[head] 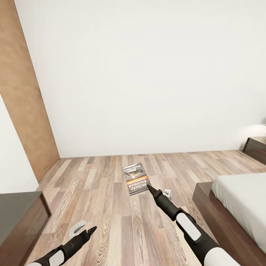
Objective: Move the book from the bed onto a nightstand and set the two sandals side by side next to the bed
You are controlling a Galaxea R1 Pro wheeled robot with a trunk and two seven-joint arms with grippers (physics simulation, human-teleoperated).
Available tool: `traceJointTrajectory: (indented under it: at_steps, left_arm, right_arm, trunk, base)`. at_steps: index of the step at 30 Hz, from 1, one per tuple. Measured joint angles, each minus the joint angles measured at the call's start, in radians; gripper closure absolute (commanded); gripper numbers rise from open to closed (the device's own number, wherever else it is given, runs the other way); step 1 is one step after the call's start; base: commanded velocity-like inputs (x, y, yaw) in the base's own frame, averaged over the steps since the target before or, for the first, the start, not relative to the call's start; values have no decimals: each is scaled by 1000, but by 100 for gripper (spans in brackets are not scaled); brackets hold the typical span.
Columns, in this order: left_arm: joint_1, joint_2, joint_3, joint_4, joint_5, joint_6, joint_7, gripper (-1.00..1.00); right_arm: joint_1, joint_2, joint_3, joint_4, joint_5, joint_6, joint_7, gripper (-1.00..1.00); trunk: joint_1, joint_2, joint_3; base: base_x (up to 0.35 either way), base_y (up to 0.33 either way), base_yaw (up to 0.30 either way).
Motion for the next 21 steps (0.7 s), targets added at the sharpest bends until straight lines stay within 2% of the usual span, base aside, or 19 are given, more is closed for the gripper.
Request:
traceJointTrajectory:
  at_steps: [10, 21]
  left_arm:
    - [0, 0, 1, 0, 0, 0, 0, -100]
    - [0, 0, 0, 0, 0, 0, 0, -100]
  right_arm:
    - [0, 0, 0, 0, 0, 0, 0, 100]
    - [0, 0, 0, 0, 0, 0, 0, 100]
  trunk:
    - [0, 0, 0]
    - [0, 0, 0]
  base:
    - [221, 150, -17]
    - [221, 148, -135]
